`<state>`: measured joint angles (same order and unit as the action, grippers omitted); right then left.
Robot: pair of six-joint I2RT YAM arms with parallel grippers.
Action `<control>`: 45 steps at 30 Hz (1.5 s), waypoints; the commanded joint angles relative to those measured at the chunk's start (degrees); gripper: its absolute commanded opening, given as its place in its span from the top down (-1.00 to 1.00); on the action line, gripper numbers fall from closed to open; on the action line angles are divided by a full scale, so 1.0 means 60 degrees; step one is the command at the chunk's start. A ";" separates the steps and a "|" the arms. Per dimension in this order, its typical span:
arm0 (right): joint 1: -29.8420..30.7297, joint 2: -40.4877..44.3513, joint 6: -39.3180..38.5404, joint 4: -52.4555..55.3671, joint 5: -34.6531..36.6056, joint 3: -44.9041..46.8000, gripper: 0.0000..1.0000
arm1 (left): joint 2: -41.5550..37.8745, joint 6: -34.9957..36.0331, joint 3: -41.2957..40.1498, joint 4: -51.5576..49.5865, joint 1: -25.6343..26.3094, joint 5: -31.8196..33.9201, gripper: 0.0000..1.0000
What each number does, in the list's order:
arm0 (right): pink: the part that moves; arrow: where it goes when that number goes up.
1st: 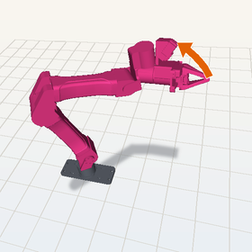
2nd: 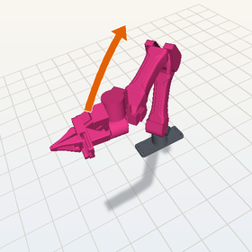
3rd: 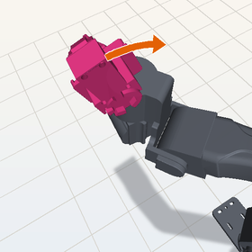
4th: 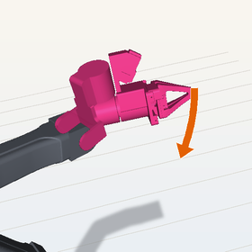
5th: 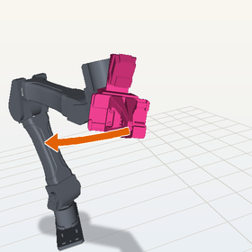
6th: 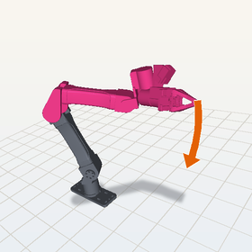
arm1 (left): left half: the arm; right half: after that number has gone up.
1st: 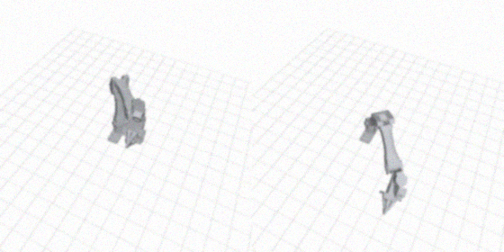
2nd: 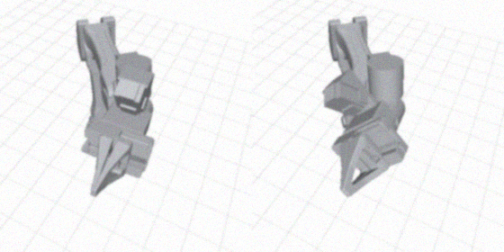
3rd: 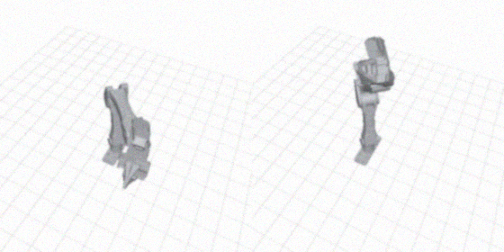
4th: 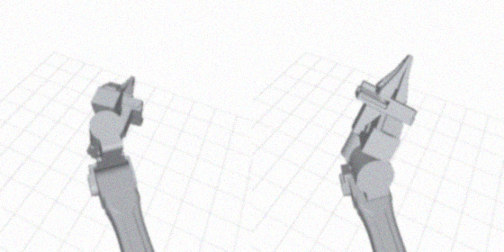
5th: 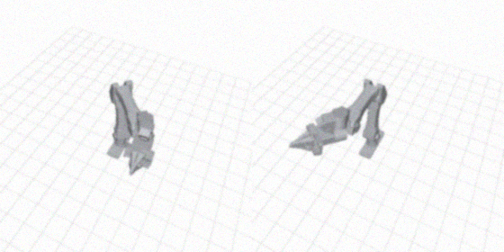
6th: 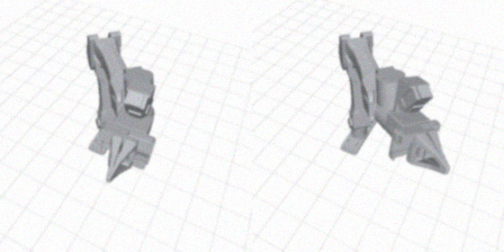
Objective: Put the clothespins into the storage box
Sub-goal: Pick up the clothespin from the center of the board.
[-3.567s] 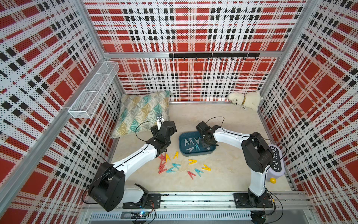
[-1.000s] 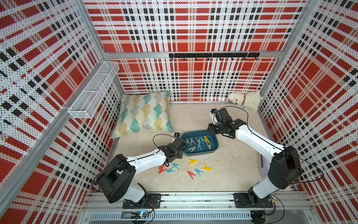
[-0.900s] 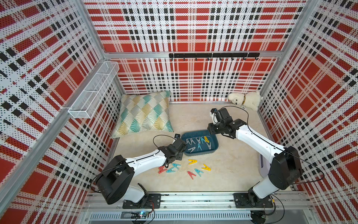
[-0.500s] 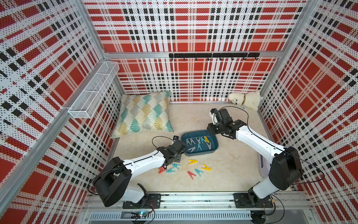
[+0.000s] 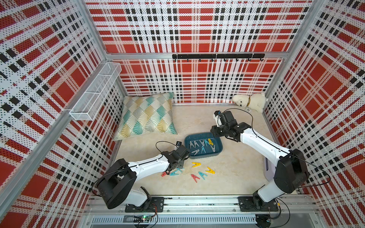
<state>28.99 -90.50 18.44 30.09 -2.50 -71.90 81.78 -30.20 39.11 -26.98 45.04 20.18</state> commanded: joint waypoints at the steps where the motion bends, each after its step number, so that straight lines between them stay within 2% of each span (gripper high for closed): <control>1: 0.0046 0.0141 -0.0056 -0.0177 -0.0081 0.0102 0.23 | 0.0124 0.0072 0.0014 0.0264 -0.0093 0.0126 0.19; 10: 0.0046 0.0231 -0.0070 -0.0199 -0.0096 0.0162 0.23 | 0.0711 0.0223 0.0014 0.0756 -0.0211 -0.0039 0.37; 15: 0.0046 0.0314 -0.0099 -0.0159 -0.0070 0.0189 0.23 | 0.0938 0.0279 0.0063 0.0979 -0.0297 -0.0093 0.66; 18: 0.0046 0.0346 -0.0114 -0.0151 -0.0013 0.0261 0.23 | 0.0967 0.0312 0.0018 0.1004 -0.0299 -0.0215 0.99; 24: 0.0046 0.0384 -0.0099 -0.0174 0.0029 0.0352 0.23 | 0.0468 0.0253 -0.0037 0.0931 -0.0325 -0.0066 1.00; 28: 0.0042 0.0385 -0.0099 -0.0152 0.0092 0.0323 0.23 | -0.0167 0.0133 0.0274 0.0601 -0.0399 0.0598 1.00; 35: -0.0146 0.0512 0.0021 -0.0202 0.0431 0.0459 0.22 | -0.1234 0.0299 0.1874 0.0220 -0.0222 0.1166 1.00; 40: -0.0534 0.0864 0.0259 -0.0455 0.0637 0.0869 0.21 | -0.0435 0.0696 0.3364 0.0511 0.0602 0.1282 1.00; 45: -0.0771 0.1006 0.0367 -0.0544 0.0738 0.1145 0.21 | 0.1843 0.1142 0.4496 0.0928 0.1131 0.0861 1.00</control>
<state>25.04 -85.91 19.62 28.36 0.78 -65.76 85.95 -25.80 64.77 -21.65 50.76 26.41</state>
